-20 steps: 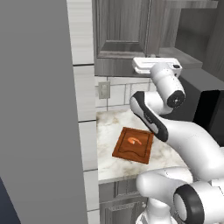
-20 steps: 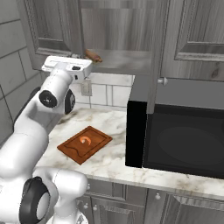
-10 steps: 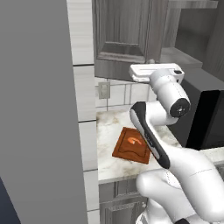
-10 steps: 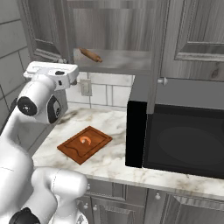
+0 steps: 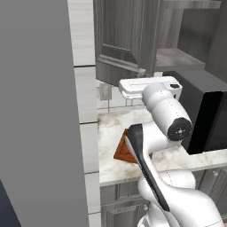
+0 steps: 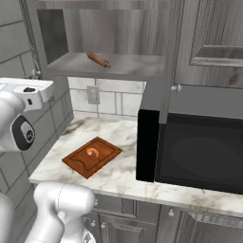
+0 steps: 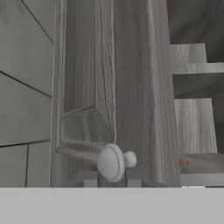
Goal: Open the cabinet, retrieve the rolling pin, and place it next to the meat on the cutting board to prepare for tenderizing.
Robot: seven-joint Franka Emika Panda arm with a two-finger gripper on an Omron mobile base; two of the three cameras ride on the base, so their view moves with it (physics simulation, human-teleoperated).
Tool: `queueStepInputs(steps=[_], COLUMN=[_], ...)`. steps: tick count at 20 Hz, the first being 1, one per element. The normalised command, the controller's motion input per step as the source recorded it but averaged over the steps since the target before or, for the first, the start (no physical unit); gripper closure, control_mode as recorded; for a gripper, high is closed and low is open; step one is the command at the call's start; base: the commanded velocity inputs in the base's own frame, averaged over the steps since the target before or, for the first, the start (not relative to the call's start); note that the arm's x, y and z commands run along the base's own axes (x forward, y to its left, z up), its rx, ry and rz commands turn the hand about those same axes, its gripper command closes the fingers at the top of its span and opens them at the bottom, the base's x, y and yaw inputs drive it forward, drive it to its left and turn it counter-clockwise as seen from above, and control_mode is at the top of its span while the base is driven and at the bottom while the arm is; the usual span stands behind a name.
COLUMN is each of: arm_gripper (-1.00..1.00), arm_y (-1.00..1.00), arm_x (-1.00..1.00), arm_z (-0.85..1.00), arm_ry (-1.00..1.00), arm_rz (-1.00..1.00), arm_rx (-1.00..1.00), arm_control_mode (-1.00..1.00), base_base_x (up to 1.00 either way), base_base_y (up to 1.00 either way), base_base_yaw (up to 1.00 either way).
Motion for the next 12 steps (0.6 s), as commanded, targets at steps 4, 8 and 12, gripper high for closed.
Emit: queueStepInputs(steps=[4, 8, 12], arm_gripper=[-1.0, -1.0, -1.0], arm_y=[0.54, 0.13, 0.0], arm_x=[-0.5, -0.16, -0.18], arm_z=[-0.35, -0.1, 0.0], arm_ry=[0.05, 0.0, 0.0], arm_rz=[0.03, 0.01, 0.03], arm_rx=[0.0, 0.04, 0.11], arm_control_mode=[-1.0, -1.0, -1.0], base_base_x=[0.0, 0.0, 0.0], base_base_y=[0.0, 0.0, 0.0], base_base_yaw=[0.0, 0.0, 0.0])
